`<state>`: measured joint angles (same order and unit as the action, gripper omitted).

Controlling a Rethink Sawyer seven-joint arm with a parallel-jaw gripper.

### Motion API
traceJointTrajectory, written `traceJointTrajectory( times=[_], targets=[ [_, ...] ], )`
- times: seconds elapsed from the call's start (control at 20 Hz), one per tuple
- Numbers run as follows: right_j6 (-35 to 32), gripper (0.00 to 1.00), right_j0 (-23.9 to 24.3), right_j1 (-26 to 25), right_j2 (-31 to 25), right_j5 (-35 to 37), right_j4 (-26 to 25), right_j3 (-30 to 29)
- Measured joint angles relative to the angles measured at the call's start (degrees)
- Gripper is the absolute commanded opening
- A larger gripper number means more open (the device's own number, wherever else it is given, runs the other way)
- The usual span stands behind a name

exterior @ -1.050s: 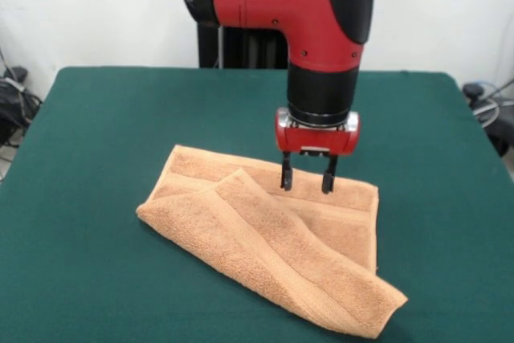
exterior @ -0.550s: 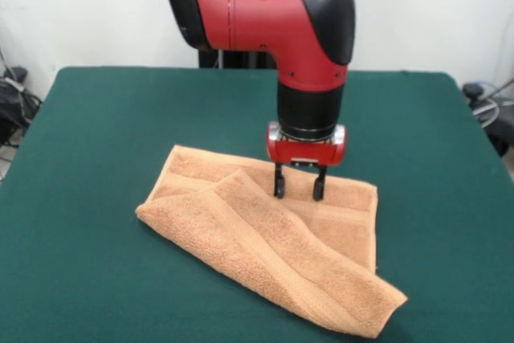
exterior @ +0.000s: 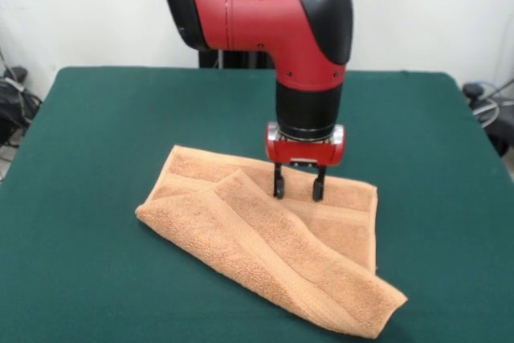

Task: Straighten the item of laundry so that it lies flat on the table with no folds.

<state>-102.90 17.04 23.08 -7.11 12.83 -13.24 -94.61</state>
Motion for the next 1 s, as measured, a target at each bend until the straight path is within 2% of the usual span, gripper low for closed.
traceJointTrajectory(
  times=[0.05,1.0],
  targets=[
    [0.0,0.00,0.2,0.0,0.0,-0.2,0.0,0.0],
    [0.0,0.00,0.7,0.0,0.0,-1.4,-0.3,-0.3]
  ],
)
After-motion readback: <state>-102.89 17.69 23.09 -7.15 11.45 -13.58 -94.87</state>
